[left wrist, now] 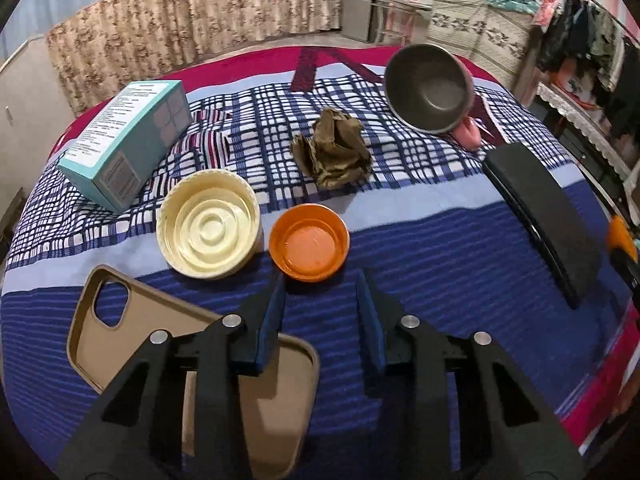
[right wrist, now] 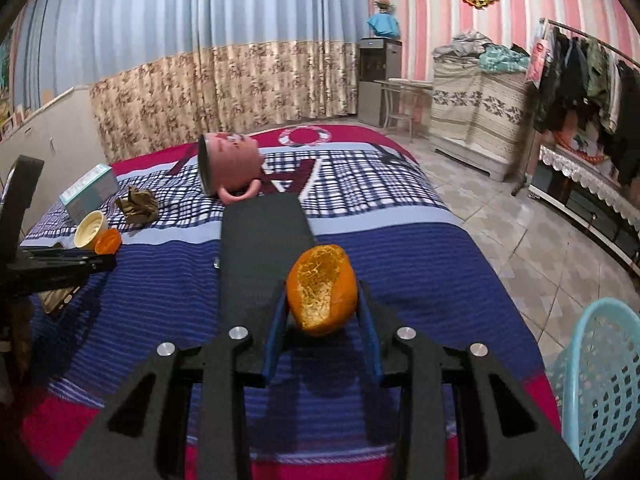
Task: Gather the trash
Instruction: 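Grasp the small orange plastic lid with left tool while right tool grasps another orange peel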
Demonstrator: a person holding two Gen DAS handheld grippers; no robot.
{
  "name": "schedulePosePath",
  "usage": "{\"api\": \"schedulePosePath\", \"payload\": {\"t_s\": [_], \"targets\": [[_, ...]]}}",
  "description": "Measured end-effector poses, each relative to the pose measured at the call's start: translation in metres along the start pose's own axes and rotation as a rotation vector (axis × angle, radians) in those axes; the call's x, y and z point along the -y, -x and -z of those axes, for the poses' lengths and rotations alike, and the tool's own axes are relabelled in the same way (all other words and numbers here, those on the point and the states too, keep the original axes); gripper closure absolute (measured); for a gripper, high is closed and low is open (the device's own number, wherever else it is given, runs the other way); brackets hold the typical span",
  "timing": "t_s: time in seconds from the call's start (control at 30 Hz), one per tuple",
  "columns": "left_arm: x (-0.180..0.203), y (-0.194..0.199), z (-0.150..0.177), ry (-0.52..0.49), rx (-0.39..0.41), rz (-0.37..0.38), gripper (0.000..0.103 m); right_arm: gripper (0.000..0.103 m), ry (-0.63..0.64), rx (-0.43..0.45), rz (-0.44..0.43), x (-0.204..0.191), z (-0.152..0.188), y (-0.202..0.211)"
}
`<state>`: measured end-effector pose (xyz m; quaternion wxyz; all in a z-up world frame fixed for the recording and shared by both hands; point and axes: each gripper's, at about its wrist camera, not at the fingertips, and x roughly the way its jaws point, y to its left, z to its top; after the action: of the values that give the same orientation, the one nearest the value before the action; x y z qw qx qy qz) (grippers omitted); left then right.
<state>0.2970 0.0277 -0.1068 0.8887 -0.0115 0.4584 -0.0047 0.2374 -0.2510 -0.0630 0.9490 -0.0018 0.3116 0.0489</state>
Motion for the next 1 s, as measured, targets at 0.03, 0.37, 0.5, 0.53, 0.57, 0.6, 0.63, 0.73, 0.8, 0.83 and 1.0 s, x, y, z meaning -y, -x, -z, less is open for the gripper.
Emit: {"api": "schedulePosePath", "payload": {"t_s": [0.03, 0.37, 0.5, 0.53, 0.57, 0.6, 0.63, 0.73, 0.8, 0.83, 1.0], "targets": [[0.001, -0.001, -0.002, 0.006, -0.003, -0.006, 0.066, 0.069, -0.004, 0.003, 0.004, 0.003, 0.001, 0.002], [0.007, -0.019, -0.023, 0.012, 0.004, -0.076, 0.042, 0.069, -0.063, 0.016, 0.042, 0.034, 0.015, 0.016], [0.019, -0.02, -0.025, -0.025, 0.03, -0.088, 0.061, 0.069, -0.065, 0.025, 0.068, 0.047, 0.018, 0.026], [0.021, -0.019, -0.024, -0.036, 0.037, -0.089, 0.064, 0.069, -0.065, 0.028, 0.076, 0.05, 0.019, 0.029], [0.025, -0.017, -0.023, -0.045, 0.047, -0.095, 0.064, 0.069, -0.064, 0.03, 0.081, 0.053, 0.019, 0.032], [0.027, -0.014, -0.022, -0.047, 0.059, -0.09, 0.064, 0.069, -0.063, 0.035, 0.092, 0.057, 0.019, 0.035], [0.028, -0.011, -0.021, -0.046, 0.071, -0.082, 0.064, 0.069, -0.063, 0.039, 0.099, 0.06, 0.019, 0.038], [0.037, 0.005, -0.018, -0.039, 0.122, -0.047, 0.064, 0.069, -0.065, 0.057, 0.122, 0.07, 0.02, 0.049], [0.049, 0.02, -0.016, -0.048, 0.169, -0.021, 0.064, 0.069, -0.075, 0.071, 0.138, 0.079, 0.021, 0.057], [0.054, 0.024, -0.016, -0.054, 0.187, -0.014, 0.064, 0.069, -0.082, 0.077, 0.145, 0.083, 0.022, 0.061], [0.096, 0.056, -0.012, -0.108, 0.283, 0.043, 0.064, 0.069, -0.109, 0.105, 0.192, 0.107, 0.029, 0.082]]}}
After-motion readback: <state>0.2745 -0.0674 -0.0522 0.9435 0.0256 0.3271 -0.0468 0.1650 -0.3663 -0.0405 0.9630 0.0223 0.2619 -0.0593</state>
